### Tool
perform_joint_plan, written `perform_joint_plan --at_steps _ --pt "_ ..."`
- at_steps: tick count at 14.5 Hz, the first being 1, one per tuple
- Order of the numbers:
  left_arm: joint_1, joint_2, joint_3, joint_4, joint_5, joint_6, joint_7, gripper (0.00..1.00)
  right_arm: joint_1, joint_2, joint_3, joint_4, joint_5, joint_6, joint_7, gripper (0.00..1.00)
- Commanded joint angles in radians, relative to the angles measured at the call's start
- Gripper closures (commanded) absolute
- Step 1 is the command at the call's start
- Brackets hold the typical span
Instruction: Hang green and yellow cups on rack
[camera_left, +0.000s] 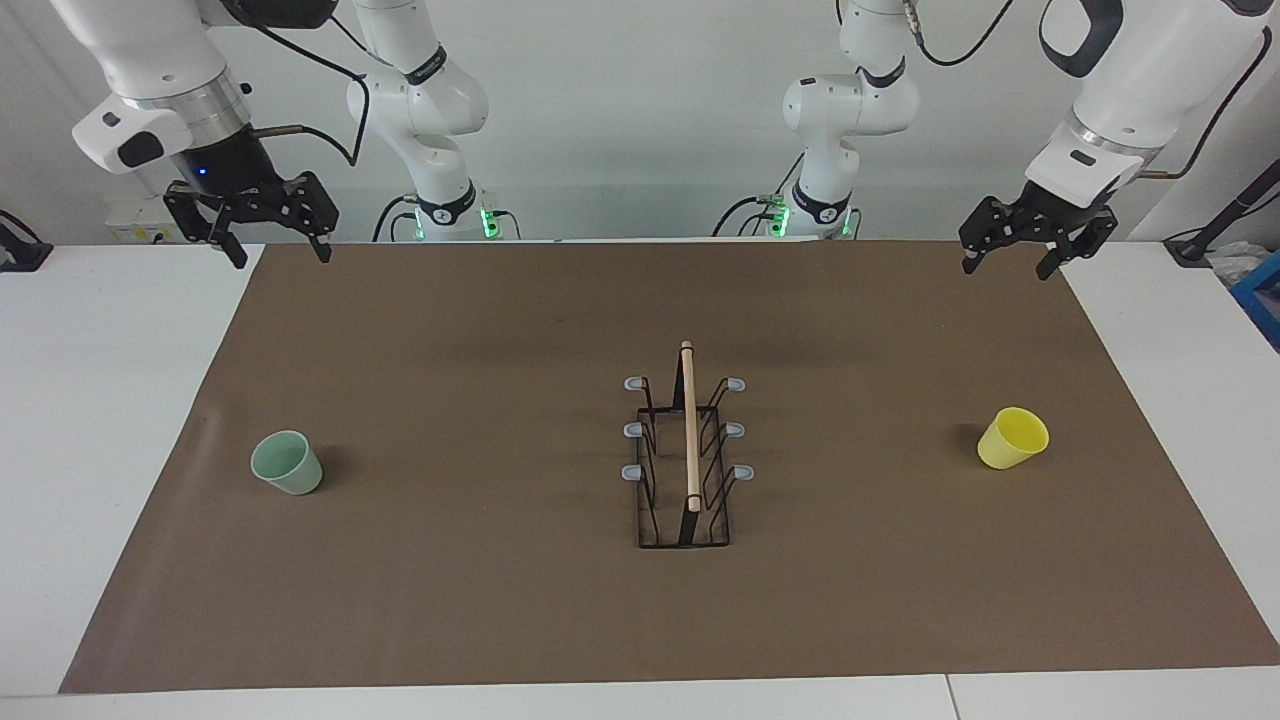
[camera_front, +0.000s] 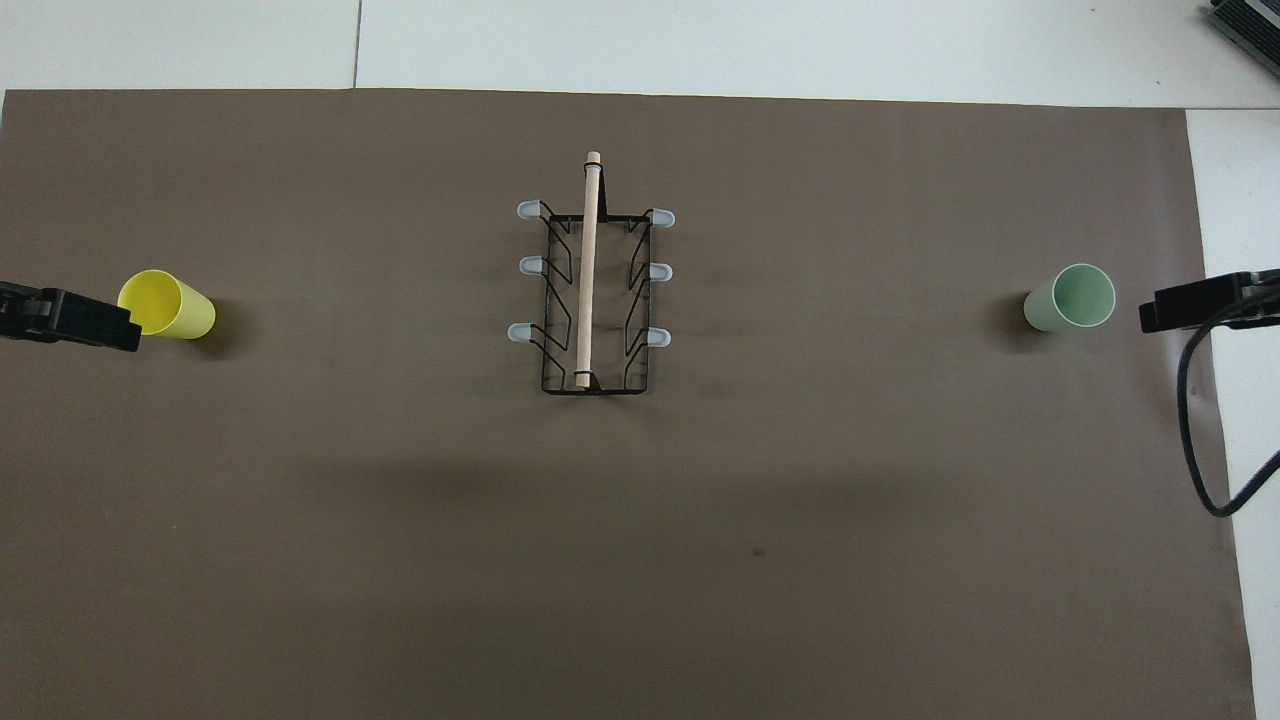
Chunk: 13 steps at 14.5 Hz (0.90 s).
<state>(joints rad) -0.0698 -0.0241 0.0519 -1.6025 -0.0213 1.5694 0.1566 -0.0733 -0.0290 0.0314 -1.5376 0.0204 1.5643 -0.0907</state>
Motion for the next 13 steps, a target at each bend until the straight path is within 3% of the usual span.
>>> perform_joint_plan --at_steps 1,8,10,13 --pt "-0.001 -0.022 0.000 -0.017 0.017 -0.009 -0.011 0.00 0.004 -0.002 -0.007 0.005 -0.007 0.008 -0.015 0.00" --pt "-0.001 -0.017 0.000 -0.016 0.017 -0.002 -0.012 0.00 0.004 -0.002 -0.007 0.005 -0.007 0.005 -0.012 0.00" --pt "-0.001 -0.016 0.000 -0.010 0.017 -0.006 -0.011 0.04 0.004 -0.002 -0.007 0.005 -0.007 0.005 -0.012 0.00" --pt "-0.001 -0.017 0.000 -0.013 0.018 -0.003 -0.005 0.00 0.004 0.000 -0.005 0.004 -0.007 0.006 -0.012 0.00"
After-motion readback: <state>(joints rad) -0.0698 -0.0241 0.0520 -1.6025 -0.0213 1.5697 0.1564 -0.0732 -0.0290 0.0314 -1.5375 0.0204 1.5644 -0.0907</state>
